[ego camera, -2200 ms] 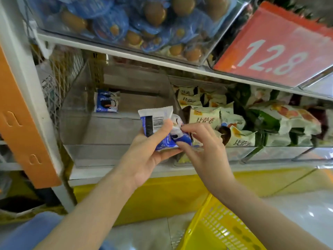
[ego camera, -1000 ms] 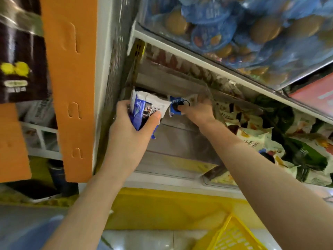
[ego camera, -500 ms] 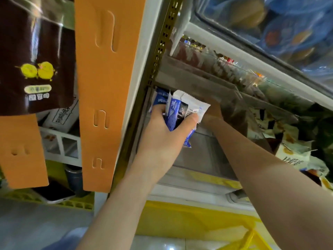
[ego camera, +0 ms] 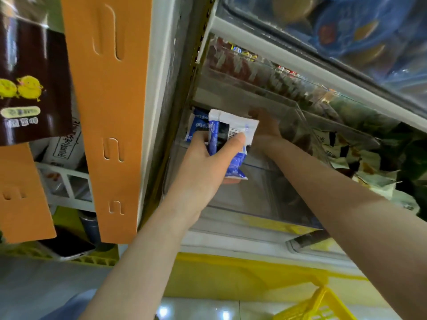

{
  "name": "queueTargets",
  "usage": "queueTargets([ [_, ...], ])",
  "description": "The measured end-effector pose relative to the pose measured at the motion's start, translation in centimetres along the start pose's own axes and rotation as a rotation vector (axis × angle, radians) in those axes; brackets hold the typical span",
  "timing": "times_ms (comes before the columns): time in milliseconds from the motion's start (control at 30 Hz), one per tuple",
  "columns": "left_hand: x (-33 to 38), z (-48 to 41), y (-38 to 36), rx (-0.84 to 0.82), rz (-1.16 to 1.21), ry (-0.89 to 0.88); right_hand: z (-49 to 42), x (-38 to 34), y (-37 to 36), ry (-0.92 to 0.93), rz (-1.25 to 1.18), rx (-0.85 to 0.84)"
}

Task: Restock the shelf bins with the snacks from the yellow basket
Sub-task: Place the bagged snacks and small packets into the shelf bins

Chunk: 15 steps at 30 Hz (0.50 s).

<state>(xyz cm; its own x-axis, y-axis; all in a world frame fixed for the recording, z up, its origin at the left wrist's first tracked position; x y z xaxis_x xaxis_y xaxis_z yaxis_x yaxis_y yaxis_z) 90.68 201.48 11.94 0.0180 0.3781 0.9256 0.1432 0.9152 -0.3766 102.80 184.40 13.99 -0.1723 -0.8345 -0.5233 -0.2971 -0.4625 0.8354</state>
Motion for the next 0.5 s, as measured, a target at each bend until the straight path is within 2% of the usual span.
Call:
queueTargets([
  [67, 0.0, 0.0, 0.0, -0.011, 0.036, 0.021, 1.8, 0.6, 1.1, -0.181, -0.301, -0.002],
  [167, -0.1, 0.1, -0.1, -0.018, -0.006, 0.025, 6.8, -0.8, 1.8, -0.228, -0.667, -0.149],
  [233, -0.2, 0.1, -0.2, -0.015, -0.060, 0.010, 9.7, -0.7, 2.9, -0.156, -0.719, -0.158],
  [333, -0.4, 0.0, -0.6, -0.039, -0.239, -0.018, 13.1, -1.1, 4.1, 0.008, -0.651, -0.207],
  [433, -0.5, 0.3, -1.6, -0.089, -0.529, -0.086, 15.1, -0.7, 3.3, 0.003, -0.675, -0.361],
  [500, -0.2, 0.6, -2.3, -0.116, -0.590, -0.128, 15.7, -0.4, 3.4, -0.008, -0.661, -0.382],
])
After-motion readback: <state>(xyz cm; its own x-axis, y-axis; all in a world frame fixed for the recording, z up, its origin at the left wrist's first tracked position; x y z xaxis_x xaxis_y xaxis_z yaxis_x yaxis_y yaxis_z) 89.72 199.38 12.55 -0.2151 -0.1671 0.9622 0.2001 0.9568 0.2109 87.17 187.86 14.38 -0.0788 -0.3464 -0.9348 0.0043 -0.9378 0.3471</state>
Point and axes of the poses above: each hand's wrist, its own z-axis away from the middle knuckle, its own y-axis out of the back of the hand, x = y × z, the point moved 9 cm from there along -z, towards the middle knuckle
